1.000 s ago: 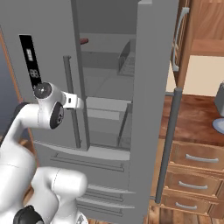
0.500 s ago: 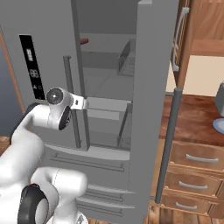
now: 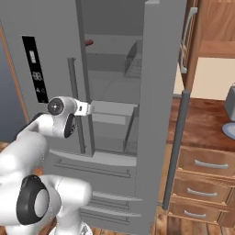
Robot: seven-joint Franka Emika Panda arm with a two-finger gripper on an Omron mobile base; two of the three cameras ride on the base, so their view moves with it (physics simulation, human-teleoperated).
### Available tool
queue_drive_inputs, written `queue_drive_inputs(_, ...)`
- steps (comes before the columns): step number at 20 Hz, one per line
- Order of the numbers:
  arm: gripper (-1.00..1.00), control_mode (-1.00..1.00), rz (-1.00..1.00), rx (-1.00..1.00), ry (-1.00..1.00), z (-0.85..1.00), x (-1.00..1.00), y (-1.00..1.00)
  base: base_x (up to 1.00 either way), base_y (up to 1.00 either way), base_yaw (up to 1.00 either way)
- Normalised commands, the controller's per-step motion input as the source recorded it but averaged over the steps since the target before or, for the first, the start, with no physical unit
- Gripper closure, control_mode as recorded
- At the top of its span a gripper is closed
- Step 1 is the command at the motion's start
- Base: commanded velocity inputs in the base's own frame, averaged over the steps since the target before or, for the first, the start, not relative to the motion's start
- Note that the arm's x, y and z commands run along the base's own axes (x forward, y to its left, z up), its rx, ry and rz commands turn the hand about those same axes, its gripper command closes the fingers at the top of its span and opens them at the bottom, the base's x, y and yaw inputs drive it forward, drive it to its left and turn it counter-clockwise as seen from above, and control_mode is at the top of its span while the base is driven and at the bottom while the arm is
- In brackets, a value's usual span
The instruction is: Move the hot dog bun to the plate on the dining table and place the condiment next to that plate. Then navigate to the fridge and take the sausage and place it on the plate as well.
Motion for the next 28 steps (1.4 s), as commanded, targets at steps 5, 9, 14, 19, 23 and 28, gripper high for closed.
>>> queue_drive_inputs(5, 1.00, -1.00, 0.00, -0.02, -0.03, 0.22, -0.43, 0.55, 0.00, 0.00, 0.00)
queue_drive_inputs(9, 1.00, -1.00, 0.01, -0.02, -0.06, 0.46, -0.90, 0.70, 0.00, 0.00, 0.00)
queue_drive_inputs(14, 1.00, -1.00, 0.03, -0.01, -0.01, 0.52, -1.00, 0.78, 0.00, 0.00, 0.00)
queue_drive_inputs(19, 1.00, -1.00, 0.10, 0.00, 0.07, 0.76, -1.00, 0.84, 0.00, 0.00, 0.00)
queue_drive_inputs(23, 1.00, -1.00, 0.16, 0.00, 0.10, 0.83, -1.00, 0.97, 0.00, 0.00, 0.00)
queue_drive_inputs(28, -1.00, -1.00, 0.22, 0.00, 0.16, 0.68, -0.87, 1.00, 0.00, 0.00, 0.00)
